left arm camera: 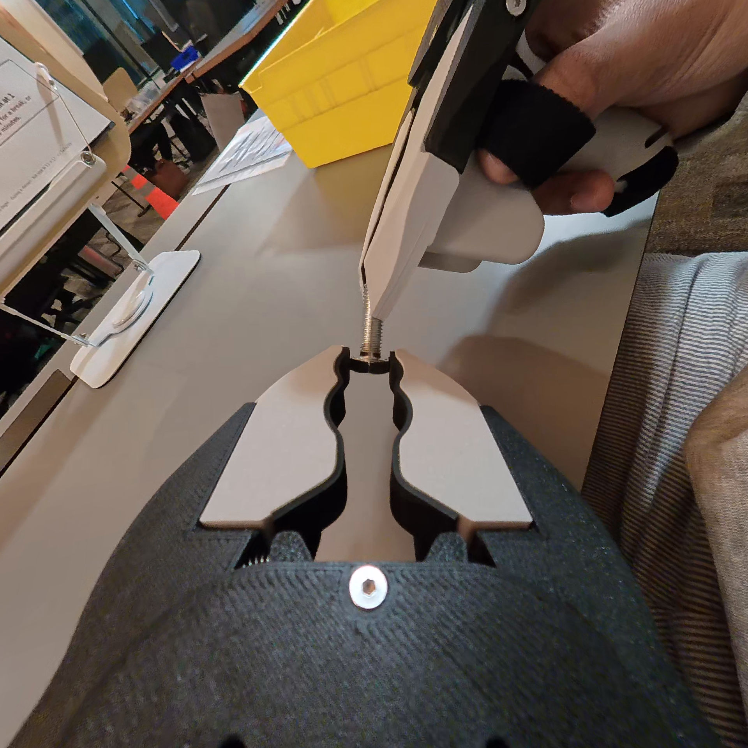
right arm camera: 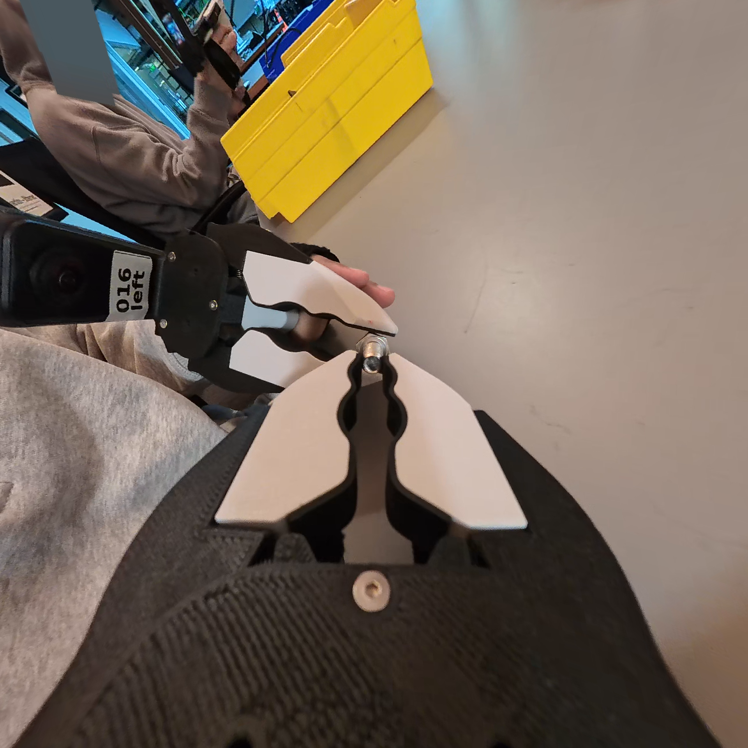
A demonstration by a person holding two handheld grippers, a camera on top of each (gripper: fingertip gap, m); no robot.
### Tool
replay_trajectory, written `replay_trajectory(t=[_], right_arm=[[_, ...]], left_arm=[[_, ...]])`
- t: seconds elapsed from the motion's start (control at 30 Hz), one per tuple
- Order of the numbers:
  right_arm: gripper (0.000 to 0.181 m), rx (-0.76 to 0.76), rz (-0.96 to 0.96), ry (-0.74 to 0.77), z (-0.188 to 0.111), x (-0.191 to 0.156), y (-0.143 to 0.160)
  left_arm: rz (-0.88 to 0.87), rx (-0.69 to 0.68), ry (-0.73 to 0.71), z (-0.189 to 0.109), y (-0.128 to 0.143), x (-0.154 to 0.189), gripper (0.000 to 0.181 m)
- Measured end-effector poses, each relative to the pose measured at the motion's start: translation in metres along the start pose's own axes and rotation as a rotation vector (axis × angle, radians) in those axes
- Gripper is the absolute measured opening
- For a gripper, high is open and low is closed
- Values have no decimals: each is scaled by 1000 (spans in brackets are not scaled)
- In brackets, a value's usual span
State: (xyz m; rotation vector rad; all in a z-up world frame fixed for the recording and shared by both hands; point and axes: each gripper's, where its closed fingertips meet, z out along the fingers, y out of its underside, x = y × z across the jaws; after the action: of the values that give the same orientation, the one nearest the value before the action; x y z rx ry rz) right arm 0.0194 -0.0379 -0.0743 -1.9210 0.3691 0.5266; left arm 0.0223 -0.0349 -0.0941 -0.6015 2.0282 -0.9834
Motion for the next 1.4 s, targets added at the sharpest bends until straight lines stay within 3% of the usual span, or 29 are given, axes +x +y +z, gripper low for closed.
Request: replay_trajectory(t=[0.7,1.07,1.4], right_arm=[[10,15,3,-6,-1,1,-1],[11,60,-140,31,-1,-1,-6],[14,139,-160,30,-8,-3,-18]], left_arm=[[-13,-1,-5,0,0,-2,20],[-59,10,9,-1,-2,-4,19],[-153,62,18,-5,-9,-10,19]])
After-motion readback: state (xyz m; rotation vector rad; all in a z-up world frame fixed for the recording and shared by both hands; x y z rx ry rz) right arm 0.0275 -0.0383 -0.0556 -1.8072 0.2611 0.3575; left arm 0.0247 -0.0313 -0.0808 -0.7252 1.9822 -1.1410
